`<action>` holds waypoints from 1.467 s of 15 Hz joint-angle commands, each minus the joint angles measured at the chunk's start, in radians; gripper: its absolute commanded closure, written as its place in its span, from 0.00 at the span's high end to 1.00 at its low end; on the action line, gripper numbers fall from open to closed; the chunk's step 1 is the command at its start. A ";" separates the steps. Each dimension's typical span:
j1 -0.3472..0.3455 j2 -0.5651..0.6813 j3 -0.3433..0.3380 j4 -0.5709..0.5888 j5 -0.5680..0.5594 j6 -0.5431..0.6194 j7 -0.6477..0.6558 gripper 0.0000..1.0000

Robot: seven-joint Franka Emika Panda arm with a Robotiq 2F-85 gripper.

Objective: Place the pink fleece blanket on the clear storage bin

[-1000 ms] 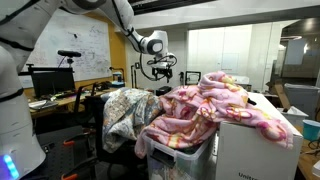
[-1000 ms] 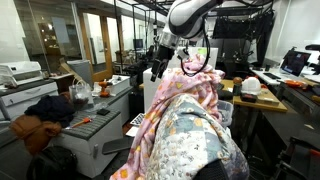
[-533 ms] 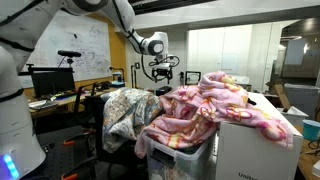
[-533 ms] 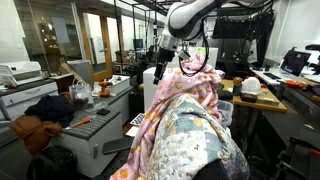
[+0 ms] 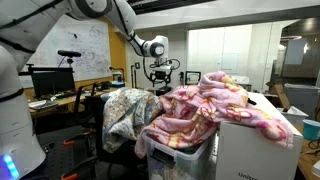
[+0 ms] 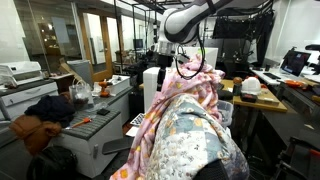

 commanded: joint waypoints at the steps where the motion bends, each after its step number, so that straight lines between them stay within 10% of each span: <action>1: 0.017 0.052 0.002 0.096 -0.026 -0.096 -0.029 1.00; 22: 0.044 0.227 0.012 0.307 -0.034 -0.289 -0.248 1.00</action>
